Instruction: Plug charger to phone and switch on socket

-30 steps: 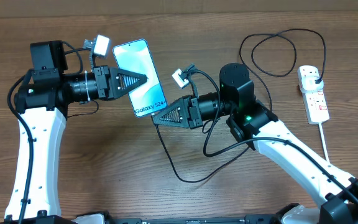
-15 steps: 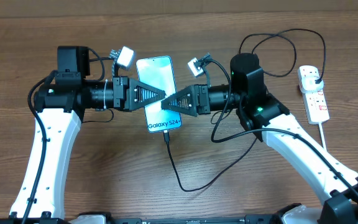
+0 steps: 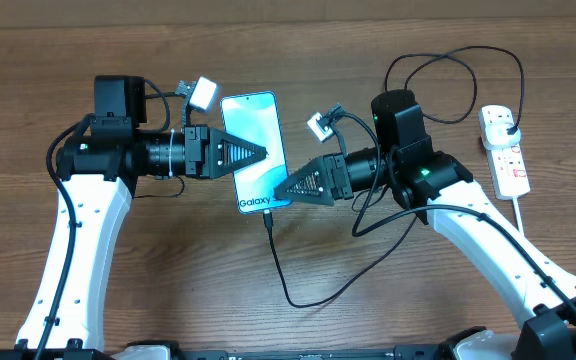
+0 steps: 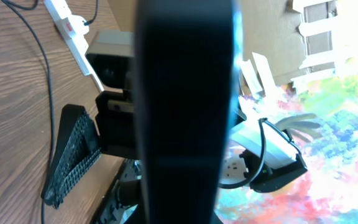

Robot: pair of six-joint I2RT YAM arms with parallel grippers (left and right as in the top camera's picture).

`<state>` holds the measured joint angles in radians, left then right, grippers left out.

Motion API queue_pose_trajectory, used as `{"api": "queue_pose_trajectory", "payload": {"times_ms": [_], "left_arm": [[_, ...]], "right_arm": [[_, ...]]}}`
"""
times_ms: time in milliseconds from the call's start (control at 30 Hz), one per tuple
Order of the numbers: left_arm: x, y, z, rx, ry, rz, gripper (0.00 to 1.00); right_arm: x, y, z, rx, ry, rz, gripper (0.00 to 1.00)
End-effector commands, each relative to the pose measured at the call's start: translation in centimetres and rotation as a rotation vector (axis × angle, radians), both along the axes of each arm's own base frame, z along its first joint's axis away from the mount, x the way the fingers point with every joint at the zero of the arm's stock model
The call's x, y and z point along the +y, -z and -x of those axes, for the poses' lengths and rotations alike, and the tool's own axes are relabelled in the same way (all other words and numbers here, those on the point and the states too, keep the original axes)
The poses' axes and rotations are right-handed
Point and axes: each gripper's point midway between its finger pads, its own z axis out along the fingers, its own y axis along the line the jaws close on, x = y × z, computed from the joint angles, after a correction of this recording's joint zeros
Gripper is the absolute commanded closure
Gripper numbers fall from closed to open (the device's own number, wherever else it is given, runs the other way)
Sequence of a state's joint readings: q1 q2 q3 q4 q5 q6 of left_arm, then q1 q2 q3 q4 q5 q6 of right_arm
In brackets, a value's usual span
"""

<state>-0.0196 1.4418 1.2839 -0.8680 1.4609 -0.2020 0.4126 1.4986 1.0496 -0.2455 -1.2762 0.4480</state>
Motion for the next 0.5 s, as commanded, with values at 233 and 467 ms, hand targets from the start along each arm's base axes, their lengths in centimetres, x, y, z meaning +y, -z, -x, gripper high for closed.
{"api": "queue_pose_trajectory", "payload": {"times_ms": [233, 467], "left_arm": [[0.0, -1.2, 0.4, -0.046, 0.011, 0.015, 0.96], [0.0, -1.2, 0.4, -0.029, 0.009, 0.016, 0.96]], "right_arm": [[1.4, -1.2, 3.3, -0.107, -0.16, -0.086, 0.08], [1.8, -1.7, 4.3, -0.13, -0.208, -0.117, 0.21]]}}
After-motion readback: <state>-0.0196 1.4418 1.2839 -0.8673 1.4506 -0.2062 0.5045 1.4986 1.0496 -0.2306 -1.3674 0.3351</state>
